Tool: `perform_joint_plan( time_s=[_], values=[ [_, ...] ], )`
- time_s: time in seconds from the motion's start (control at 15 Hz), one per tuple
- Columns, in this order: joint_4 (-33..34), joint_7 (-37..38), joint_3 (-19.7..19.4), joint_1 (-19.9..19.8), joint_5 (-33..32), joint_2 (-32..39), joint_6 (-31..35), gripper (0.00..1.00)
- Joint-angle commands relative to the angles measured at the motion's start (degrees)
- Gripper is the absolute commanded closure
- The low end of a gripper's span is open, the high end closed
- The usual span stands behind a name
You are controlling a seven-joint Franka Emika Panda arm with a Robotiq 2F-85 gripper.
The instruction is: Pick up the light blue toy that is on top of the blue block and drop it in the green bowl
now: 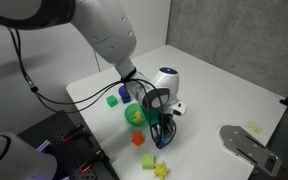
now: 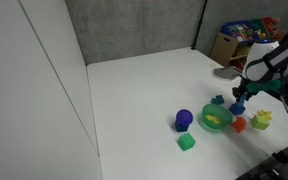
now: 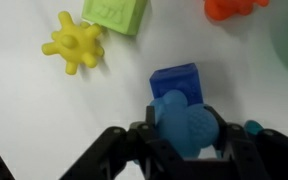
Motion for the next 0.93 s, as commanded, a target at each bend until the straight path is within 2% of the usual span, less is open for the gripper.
perform_joint_plan(
  time_s=[0.0,0.13,0.4,0.67,0.87],
  values=[
    [0.25,-1.34,-0.94,2.64,0.21,-1.44,-2.67,0.77],
    [-1.16,-1.02,-0.73,4.84,-0.6,-3.2,-2.79,0.83],
    [-2.42,-0.3,0.13,9.52,-1.31,-6.98,-3.54,0.87],
    [-4.4,-0.17,1.61,13.39,-2.24,-11.95,-4.75,0.88],
    [-6.77,-0.82,3.76,14.62,-2.69,-15.77,-6.66,0.88]
  ],
)
